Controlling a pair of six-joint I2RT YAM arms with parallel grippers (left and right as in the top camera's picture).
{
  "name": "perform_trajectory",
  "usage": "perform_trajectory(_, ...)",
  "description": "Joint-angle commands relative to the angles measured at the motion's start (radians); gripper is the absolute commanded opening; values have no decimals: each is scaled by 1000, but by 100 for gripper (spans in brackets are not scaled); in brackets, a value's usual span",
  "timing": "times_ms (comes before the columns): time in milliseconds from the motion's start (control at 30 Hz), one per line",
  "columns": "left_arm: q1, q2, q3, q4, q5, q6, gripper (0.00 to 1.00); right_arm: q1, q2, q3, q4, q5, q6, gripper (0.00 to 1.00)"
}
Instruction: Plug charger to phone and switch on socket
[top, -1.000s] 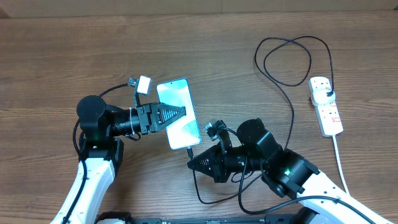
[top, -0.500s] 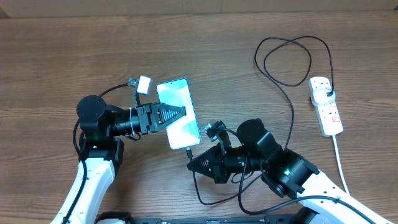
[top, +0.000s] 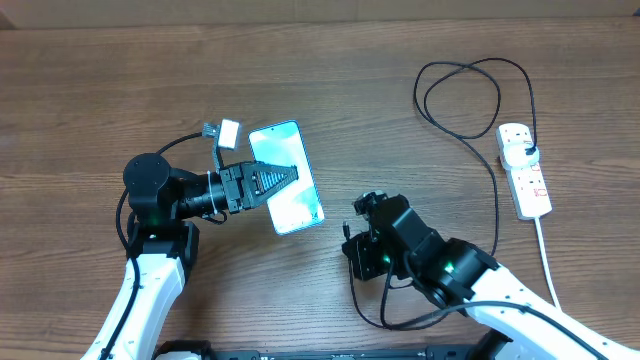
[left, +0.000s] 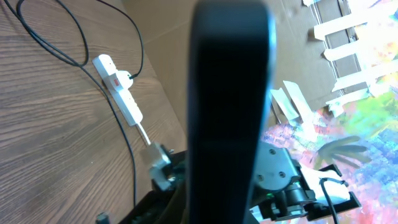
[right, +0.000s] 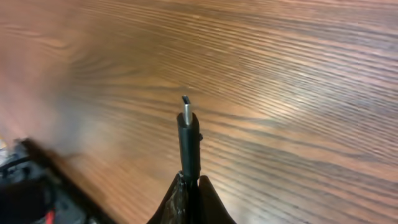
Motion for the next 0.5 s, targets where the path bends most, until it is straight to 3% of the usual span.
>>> perform_trajectory(0, -5, -5, 5, 8, -6, 27, 4, -2, 27, 17, 41, -127, 3, 4)
perform_trajectory(167, -5, -5, 5, 8, 14, 26, 4, -2, -2, 17, 169, -472, 3, 4)
perform_trajectory(467, -5, -5, 5, 159, 69, -56, 4, -112, 0, 14, 241, -790, -27, 4)
